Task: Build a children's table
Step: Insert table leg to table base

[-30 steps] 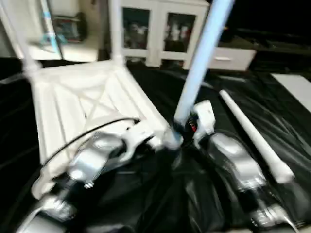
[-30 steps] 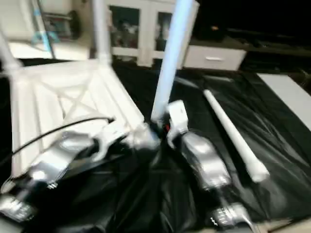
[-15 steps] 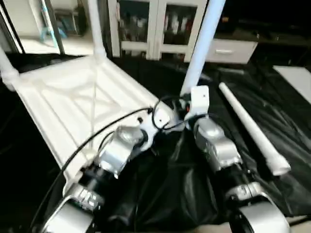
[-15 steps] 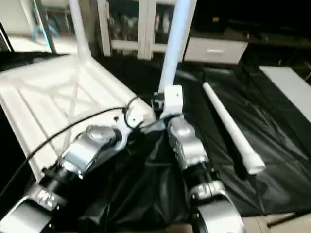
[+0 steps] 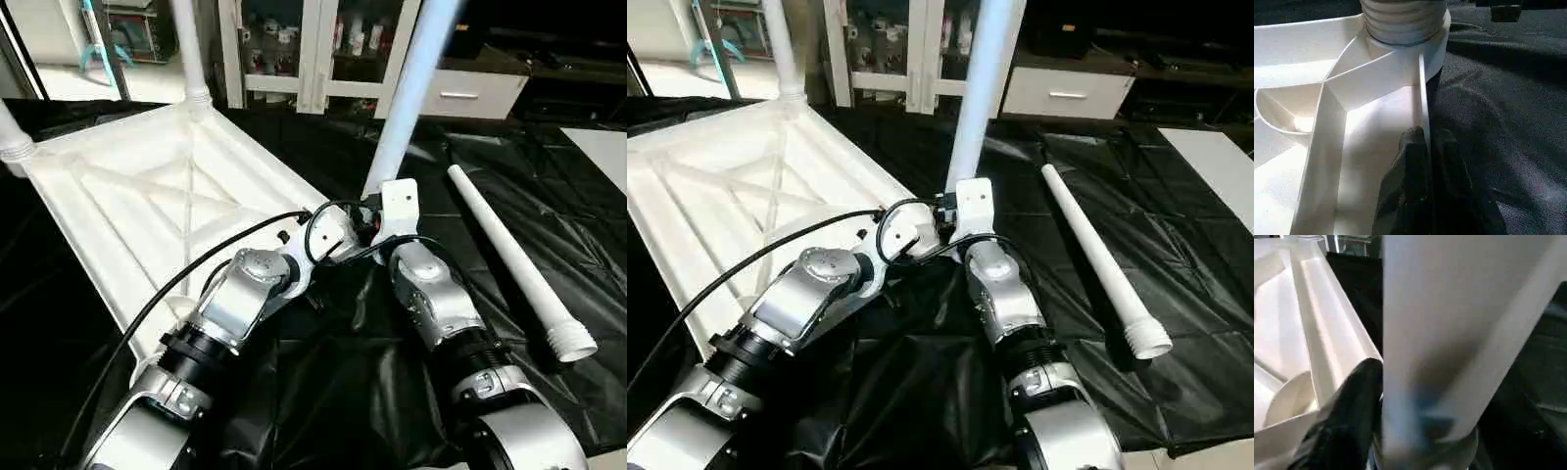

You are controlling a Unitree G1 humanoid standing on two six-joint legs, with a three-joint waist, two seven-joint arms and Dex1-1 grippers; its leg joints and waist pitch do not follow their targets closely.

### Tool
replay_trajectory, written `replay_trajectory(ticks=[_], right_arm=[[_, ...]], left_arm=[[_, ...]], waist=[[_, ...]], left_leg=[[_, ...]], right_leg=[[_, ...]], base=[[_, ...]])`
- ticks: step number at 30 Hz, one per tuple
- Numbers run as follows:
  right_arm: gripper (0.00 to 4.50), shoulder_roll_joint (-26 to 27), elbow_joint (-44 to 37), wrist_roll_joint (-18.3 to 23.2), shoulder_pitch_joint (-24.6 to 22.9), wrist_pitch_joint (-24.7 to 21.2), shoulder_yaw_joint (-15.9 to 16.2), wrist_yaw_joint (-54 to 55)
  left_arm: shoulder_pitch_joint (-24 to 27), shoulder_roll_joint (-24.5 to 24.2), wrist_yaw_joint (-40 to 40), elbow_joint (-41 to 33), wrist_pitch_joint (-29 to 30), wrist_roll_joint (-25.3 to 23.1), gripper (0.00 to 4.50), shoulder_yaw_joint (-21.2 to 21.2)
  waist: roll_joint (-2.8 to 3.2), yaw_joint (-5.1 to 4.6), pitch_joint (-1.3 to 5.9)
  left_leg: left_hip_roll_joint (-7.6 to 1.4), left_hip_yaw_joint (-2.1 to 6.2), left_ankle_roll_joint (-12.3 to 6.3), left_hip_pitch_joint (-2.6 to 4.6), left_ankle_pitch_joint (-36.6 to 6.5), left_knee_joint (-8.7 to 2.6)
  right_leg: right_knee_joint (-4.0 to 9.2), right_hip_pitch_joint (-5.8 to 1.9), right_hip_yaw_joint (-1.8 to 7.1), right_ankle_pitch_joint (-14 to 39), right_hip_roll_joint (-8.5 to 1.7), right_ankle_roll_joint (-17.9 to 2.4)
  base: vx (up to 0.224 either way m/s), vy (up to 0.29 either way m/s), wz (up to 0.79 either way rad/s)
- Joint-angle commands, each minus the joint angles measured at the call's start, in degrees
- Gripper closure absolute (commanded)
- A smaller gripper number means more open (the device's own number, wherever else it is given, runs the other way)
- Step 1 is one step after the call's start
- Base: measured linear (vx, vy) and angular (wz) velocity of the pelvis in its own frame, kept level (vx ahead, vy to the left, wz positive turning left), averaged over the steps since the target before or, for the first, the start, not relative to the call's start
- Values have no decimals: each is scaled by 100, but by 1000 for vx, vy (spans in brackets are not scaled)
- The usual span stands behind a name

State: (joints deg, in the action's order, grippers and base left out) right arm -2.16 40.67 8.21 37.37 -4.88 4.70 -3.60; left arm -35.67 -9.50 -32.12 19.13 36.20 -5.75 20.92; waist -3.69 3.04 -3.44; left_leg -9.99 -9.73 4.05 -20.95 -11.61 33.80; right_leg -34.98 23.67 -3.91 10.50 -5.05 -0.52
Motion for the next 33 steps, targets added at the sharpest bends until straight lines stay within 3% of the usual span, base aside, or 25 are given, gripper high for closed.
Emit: replay_trajectory(ticks=[1,4,5,10,14,17,22,24,31,33], right_arm=[[135,-181,138,-74,-200,-193,-176,23],[112,-198,-32,-82,-236,-217,-176,-35],[101,-222,-300,-52,-317,-252,-152,-194],[61,-283,-825,53,-517,-409,-74,-509],[22,-544,-1872,223,-1037,-664,126,-1117],[4,-645,-2162,298,-1233,-716,105,-1288],[4,-961,-2898,723,-1682,-883,-80,-1908],[4,-1201,-3263,889,-1884,-1059,-115,-2301],[4,-1904,-3519,1226,-2188,-1172,-248,-3302],[4,-2112,-3535,1346,-2212,-1240,-300,-3623]], left_arm=[[-150,-124,48,-94,-162,-8,450,-156],[-164,-154,22,-66,-181,-3,450,-171],[-171,-181,3,-27,-206,-10,450,-181],[-173,-208,-13,33,-241,-13,450,-189],[-170,-282,-37,103,-289,10,450,-211],[-160,-310,-75,112,-300,19,450,-195],[-98,-394,-318,79,-395,52,450,-91],[-43,-459,-526,26,-538,95,450,-21],[222,-752,-1170,-324,-698,253,450,146],[315,-835,-1331,-431,-755,300,450,158]], waist=[[73,4,389],[76,9,382],[49,8,380],[35,29,383],[27,36,376],[38,3,381],[49,27,385],[18,35,382],[13,84,367],[9,93,369]], left_leg=[[-278,35,-189,44,-552,-409],[-286,35,-131,56,-709,-417],[-285,38,-122,39,-725,-422],[-280,37,-196,31,-562,-405],[-289,44,-224,25,-671,-408],[-280,51,-237,8,-659,-410],[-297,52,-365,13,-584,-396],[-291,45,-390,21,-598,-387],[-314,51,-370,26,-810,-394],[-319,48,-381,26,-754,-387]], right_leg=[[320,-341,293,111,-339,-1287],[343,-329,292,366,-335,-1236],[347,-342,292,418,-332,-1197],[335,-351,293,299,-328,-1166],[370,-349,295,563,-336,-1081],[368,-350,289,599,-329,-1108],[365,-347,293,419,-329,-1176],[376,-350,288,478,-327,-1208],[410,-332,286,969,-353,-1183],[395,-333,287,889,-348,-1197]], base=[[0,0,0],[0,0,0],[0,0,0],[0,0,0],[0,0,0],[0,0,0],[0,0,0],[0,0,0],[0,0,0],[0,0,0]])
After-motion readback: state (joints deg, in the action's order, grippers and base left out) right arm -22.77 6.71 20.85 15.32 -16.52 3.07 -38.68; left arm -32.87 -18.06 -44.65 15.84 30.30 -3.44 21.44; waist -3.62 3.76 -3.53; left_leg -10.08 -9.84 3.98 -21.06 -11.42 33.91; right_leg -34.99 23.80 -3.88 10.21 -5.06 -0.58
